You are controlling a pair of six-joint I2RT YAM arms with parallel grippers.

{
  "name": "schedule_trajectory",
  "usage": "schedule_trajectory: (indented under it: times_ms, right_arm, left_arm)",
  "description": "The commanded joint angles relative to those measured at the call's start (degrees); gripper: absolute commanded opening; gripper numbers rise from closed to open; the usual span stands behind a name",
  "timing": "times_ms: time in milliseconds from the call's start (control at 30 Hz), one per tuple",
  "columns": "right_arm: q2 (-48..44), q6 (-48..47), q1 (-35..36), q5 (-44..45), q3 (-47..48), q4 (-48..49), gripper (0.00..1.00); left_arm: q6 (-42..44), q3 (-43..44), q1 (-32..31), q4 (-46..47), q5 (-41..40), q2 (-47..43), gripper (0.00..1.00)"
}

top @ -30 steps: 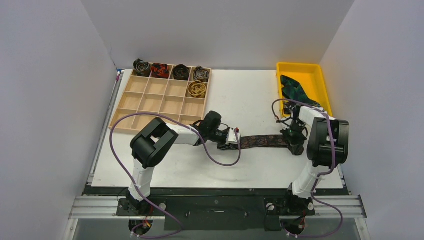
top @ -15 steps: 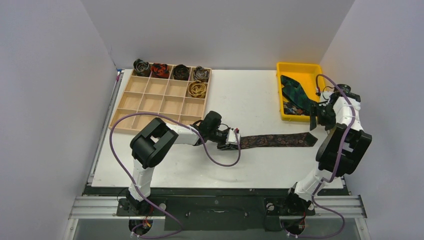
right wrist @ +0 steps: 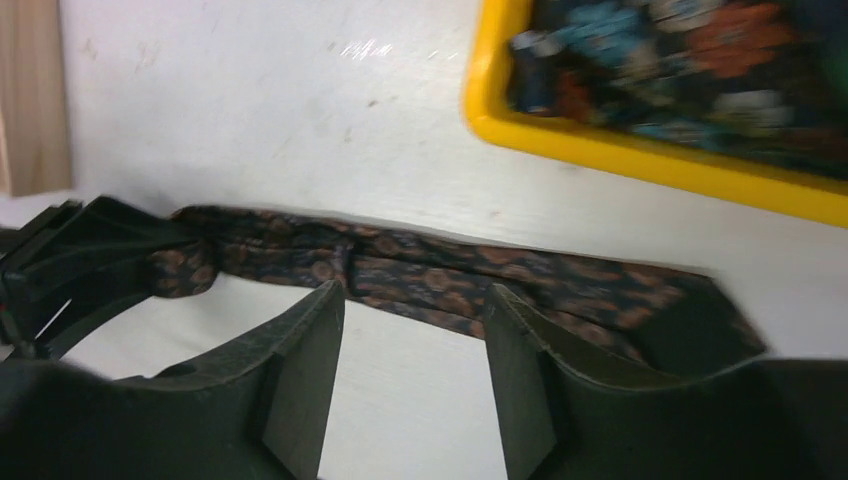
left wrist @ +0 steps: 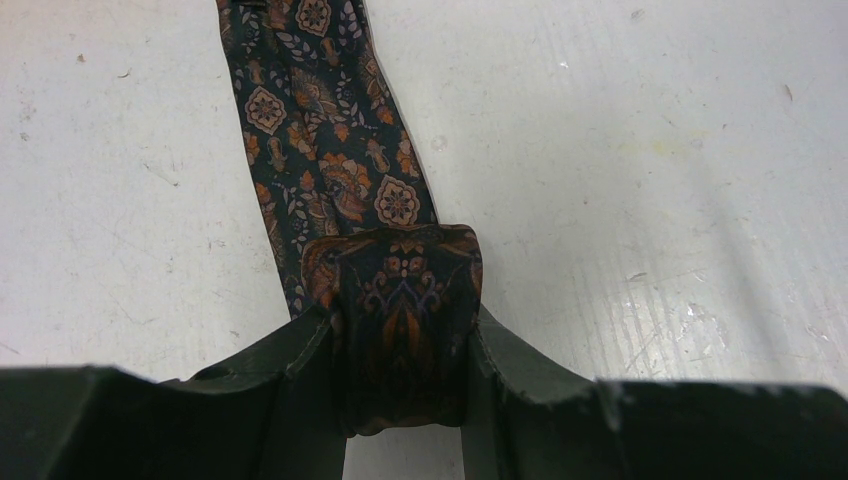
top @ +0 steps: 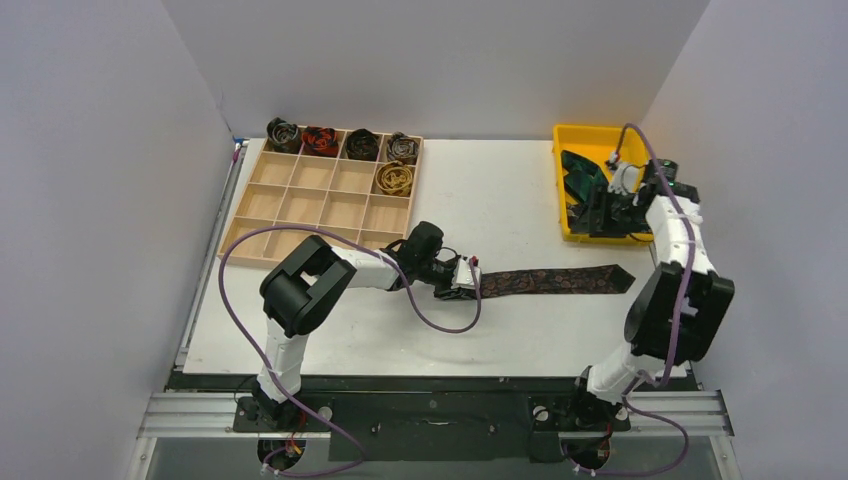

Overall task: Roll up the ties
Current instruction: Roll the tie at the center of the board.

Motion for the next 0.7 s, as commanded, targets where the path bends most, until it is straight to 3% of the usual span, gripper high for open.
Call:
schedule_trajectory:
  times_ms: [0,133,300,667]
  right_arm:
    - [6.90,3.16,9.01,-9.72,-3.47,-6.25,0.48]
    - [5.90,8.77,18.14,-10.31,-12.72,2.82,0.47]
    - [9.02,13.43,28.27,-9.44,-15.57,11.71,0.44]
    - [14.57,23.48,34.34,-13.30,-19.55,25.00,0.43]
  left_arm:
    - [0.60,-3.77,-0.02,-17.77,-6.63,4.88,0.04]
    - [-1.14,-3.52,-0.02,-17.33,-7.15,5.12,0.05]
    - [-2.29,-3.66,-0.09,-17.14,-7.29,5.30,0.05]
    - [-2.85,-3.29,-0.09,-17.25,-7.59,5.51,0.05]
